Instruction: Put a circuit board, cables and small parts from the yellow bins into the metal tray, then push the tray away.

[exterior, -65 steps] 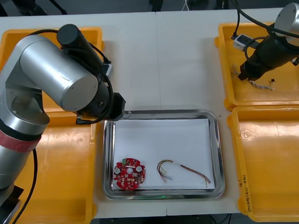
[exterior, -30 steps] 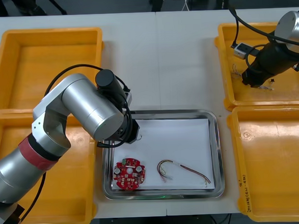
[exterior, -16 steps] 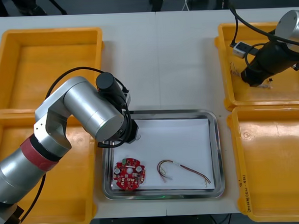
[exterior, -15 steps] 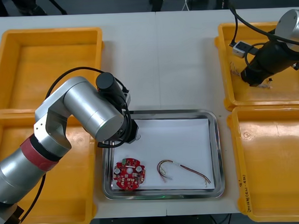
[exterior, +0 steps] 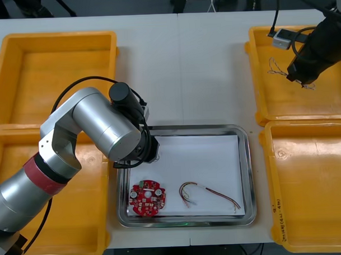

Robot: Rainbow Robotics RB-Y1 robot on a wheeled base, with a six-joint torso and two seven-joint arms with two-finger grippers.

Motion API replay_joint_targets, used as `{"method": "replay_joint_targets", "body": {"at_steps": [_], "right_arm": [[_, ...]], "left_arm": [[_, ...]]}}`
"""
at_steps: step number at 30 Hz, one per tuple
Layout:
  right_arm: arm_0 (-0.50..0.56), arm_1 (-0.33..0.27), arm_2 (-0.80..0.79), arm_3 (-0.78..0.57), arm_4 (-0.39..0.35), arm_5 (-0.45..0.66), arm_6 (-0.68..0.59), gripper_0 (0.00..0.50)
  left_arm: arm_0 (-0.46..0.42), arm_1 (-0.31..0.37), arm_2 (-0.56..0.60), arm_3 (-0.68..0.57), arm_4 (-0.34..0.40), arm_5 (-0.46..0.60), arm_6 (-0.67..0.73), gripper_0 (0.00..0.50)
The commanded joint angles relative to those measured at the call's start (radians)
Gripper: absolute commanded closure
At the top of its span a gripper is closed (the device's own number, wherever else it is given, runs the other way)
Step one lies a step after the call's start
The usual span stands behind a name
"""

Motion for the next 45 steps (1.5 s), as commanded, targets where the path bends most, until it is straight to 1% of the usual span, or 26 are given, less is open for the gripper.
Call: {"method": "replay_joint_targets", "body": {"at_steps": [1, 3, 5, 7, 13, 18, 24, 26, 32, 33, 36, 39, 42, 45], "right_arm": [[0.003, -0.053, -0.102, -0.095, 0.028, 0.084, 0.013, 0.500], [0.005, -0.056, -0.122, -0.116, 0.037, 0.114, 0.009, 0.500], [0.005, -0.057, -0.145, -0.147, 0.051, 0.153, 0.001, 0.500], [0.005, -0.057, -0.170, -0.173, 0.065, 0.190, -0.007, 0.500], [0.005, -0.056, -0.187, -0.271, 0.091, 0.276, -0.028, 0.500], [0.029, -0.030, -0.188, -0.405, 0.094, 0.276, -0.048, 0.500], [0.060, 0.007, -0.188, -0.538, 0.081, 0.276, -0.067, 0.500], [0.081, 0.016, -0.184, -0.589, 0.074, 0.276, -0.070, 0.500], [0.147, 0.019, -0.093, -0.773, 0.046, 0.276, -0.091, 0.500], [0.152, 0.019, -0.087, -0.782, 0.042, 0.276, -0.094, 0.500], [0.169, 0.019, -0.066, -0.811, -0.009, 0.276, -0.133, 0.500], [0.186, 0.019, -0.059, -0.823, -0.087, 0.276, -0.189, 0.500], [0.196, 0.016, -0.035, -0.850, -0.124, 0.276, -0.226, 0.500], [0.209, 0.012, 0.017, -0.903, -0.130, 0.276, -0.278, 0.500]], "left_arm": [[0.001, -0.013, -0.014, -0.036, 0.019, -0.011, 0.106, 0.000], [-0.002, -0.013, -0.013, -0.048, 0.019, -0.008, 0.110, 0.000], [-0.011, -0.009, -0.004, -0.070, 0.019, 0.017, 0.112, 0.000], [-0.025, -0.008, 0.019, -0.096, 0.024, 0.063, 0.107, 0.000], [-0.082, 0.000, 0.098, -0.151, 0.075, 0.201, 0.098, 0.000], [-0.123, 0.018, 0.157, -0.171, 0.096, 0.281, 0.081, 0.000], [-0.162, 0.052, 0.231, -0.171, 0.138, 0.333, 0.066, 0.000], [-0.174, 0.063, 0.246, -0.169, 0.139, 0.347, 0.061, 0.000], [-0.205, 0.106, 0.306, -0.148, 0.161, 0.348, 0.036, 0.000], [-0.208, 0.109, 0.312, -0.143, 0.162, 0.348, 0.033, 0.000], [-0.228, 0.124, 0.335, -0.107, 0.171, 0.348, 0.001, 0.000], [-0.243, 0.135, 0.374, -0.057, 0.177, 0.348, -0.056, 0.000], [-0.258, 0.138, 0.407, -0.011, 0.179, 0.348, -0.100, 0.000], [-0.275, 0.139, 0.440, 0.042, 0.176, 0.348, -0.137, 0.000]]}}
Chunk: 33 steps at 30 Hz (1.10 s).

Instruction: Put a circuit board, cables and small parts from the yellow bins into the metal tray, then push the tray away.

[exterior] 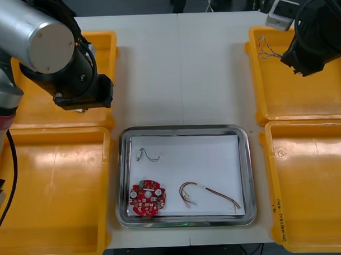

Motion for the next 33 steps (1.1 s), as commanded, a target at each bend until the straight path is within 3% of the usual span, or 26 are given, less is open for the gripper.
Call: {"method": "replay_joint_targets", "body": {"at_steps": [1, 14, 26, 33], "right_arm": [[0.026, -0.009, 0.084, -0.110, -0.021, 0.004, -0.089, 0.500], [0.055, -0.015, 0.351, -0.302, -0.053, 0.004, -0.428, 0.500], [0.053, 0.052, 0.593, -0.300, -0.024, 0.004, -0.612, 0.500], [0.059, 0.063, 0.681, -0.269, -0.003, 0.004, -0.647, 0.500]], "left_arm": [[-0.074, 0.035, 0.075, 0.061, 0.005, 0.008, -0.156, 0.000], [-0.111, 0.036, 0.145, 0.268, -0.086, -0.129, -0.310, 0.000], [-0.111, 0.039, 0.145, 0.422, -0.114, -0.275, -0.359, 0.000], [-0.108, 0.039, 0.144, 0.488, -0.107, -0.293, -0.391, 0.000]]}}
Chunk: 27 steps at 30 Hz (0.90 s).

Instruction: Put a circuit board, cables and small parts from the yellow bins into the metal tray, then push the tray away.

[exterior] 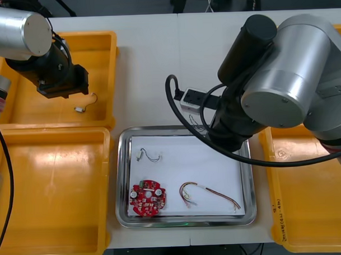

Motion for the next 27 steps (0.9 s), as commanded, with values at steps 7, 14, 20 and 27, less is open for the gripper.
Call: {"method": "replay_joint_targets", "body": {"at_steps": [7, 14, 20, 27], "right_arm": [[0.018, 0.021, 0.117, 0.087, -0.007, 0.004, -0.024, 0.500], [0.019, 0.021, 0.194, 0.107, 0.050, -0.037, -0.030, 0.500], [0.019, 0.035, 0.199, 0.160, 0.053, -0.103, -0.029, 0.500], [0.019, 0.058, 0.205, 0.205, 0.080, -0.147, -0.023, 0.500]], "left_arm": [[-0.048, 0.038, 0.006, 0.074, 0.007, -0.031, -0.168, 0.000], [-0.010, 0.038, -0.009, 0.079, 0.011, -0.101, -0.182, 0.000], [0.013, 0.038, -0.020, 0.079, 0.013, -0.123, -0.192, 0.000], [0.046, 0.038, -0.040, 0.079, 0.019, -0.156, -0.198, 0.000]]}}
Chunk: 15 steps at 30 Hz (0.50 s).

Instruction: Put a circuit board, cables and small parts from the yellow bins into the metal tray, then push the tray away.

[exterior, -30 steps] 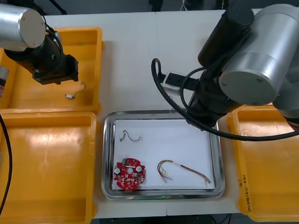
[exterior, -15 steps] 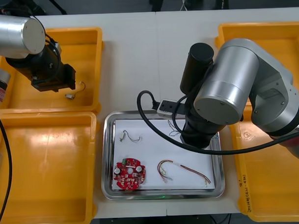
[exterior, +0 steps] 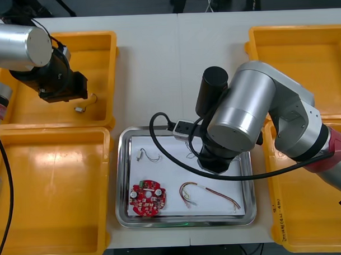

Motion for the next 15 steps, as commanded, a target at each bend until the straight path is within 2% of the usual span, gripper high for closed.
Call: {"method": "replay_joint_targets", "body": {"at_steps": [1, 6, 15], "right_arm": [[0.006, 0.030, 0.019, 0.016, 0.024, -0.041, -0.022, 0.500], [0.009, 0.030, 0.040, 0.050, 0.056, -0.107, -0.022, 0.500], [0.019, 0.025, 0.065, 0.075, 0.097, -0.150, -0.027, 0.500]], "left_arm": [[0.025, 0.038, -0.037, -0.014, 0.011, -0.026, -0.088, 0.000], [0.042, 0.038, -0.049, -0.014, 0.022, -0.042, -0.093, 0.000], [0.066, 0.038, -0.069, -0.014, 0.036, -0.067, -0.097, 0.000]]}}
